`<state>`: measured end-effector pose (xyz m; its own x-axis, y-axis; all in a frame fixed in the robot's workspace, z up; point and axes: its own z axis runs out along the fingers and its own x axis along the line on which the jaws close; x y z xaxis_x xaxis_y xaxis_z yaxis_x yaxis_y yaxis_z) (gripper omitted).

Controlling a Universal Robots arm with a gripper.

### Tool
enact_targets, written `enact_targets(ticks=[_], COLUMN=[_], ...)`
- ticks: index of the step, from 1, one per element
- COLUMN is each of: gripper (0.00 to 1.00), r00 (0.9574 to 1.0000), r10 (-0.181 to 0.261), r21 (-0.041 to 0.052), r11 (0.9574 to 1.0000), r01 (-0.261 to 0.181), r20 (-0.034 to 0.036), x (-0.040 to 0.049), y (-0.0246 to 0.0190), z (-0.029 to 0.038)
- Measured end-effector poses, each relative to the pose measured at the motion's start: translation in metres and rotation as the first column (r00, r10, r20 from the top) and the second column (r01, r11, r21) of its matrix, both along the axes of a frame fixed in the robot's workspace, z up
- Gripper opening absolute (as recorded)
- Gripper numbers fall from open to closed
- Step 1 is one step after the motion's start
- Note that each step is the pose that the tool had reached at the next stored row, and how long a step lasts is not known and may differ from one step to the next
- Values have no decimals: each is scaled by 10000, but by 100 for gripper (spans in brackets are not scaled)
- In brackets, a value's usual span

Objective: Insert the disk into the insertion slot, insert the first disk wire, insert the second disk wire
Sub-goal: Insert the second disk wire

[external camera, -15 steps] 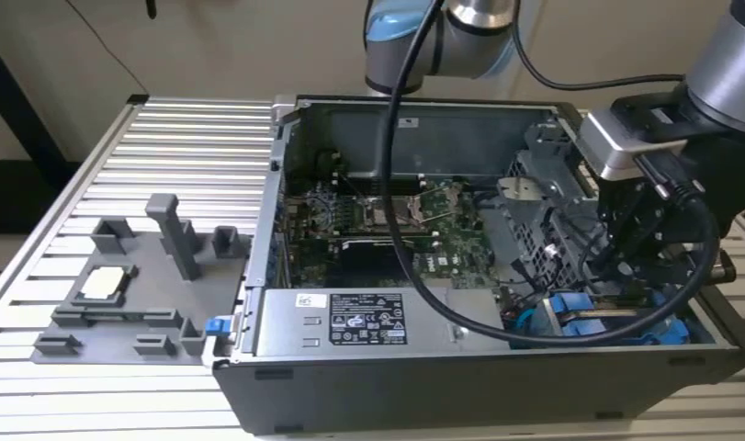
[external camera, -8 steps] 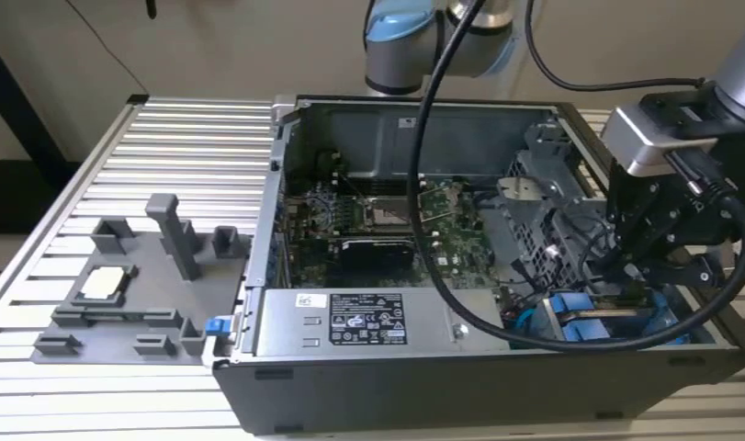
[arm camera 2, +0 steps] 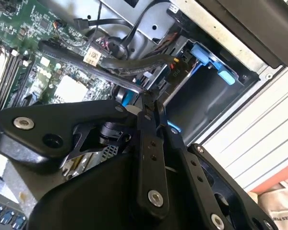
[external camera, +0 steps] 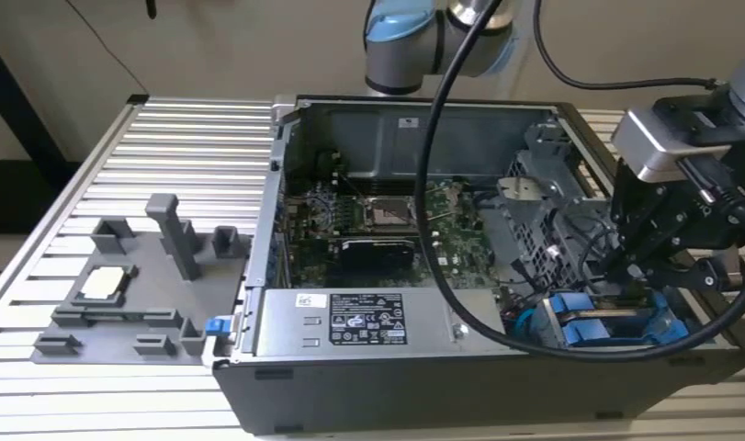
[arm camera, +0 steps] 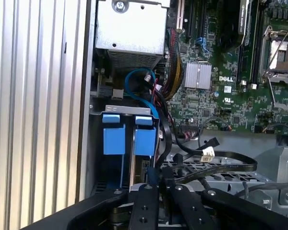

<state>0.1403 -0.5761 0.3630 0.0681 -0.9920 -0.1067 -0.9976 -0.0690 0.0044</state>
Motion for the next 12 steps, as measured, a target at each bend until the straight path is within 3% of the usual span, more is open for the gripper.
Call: enact_targets(ticks=[4, 12], gripper=[16, 16], r00=[10000, 9979], r10=[-88, -651], r21=[-1, 18], r11=[10000, 9979], r01=[88, 651], r20=[-22, -22], x=[3, 5], y=[-35, -45], z=[-9, -57])
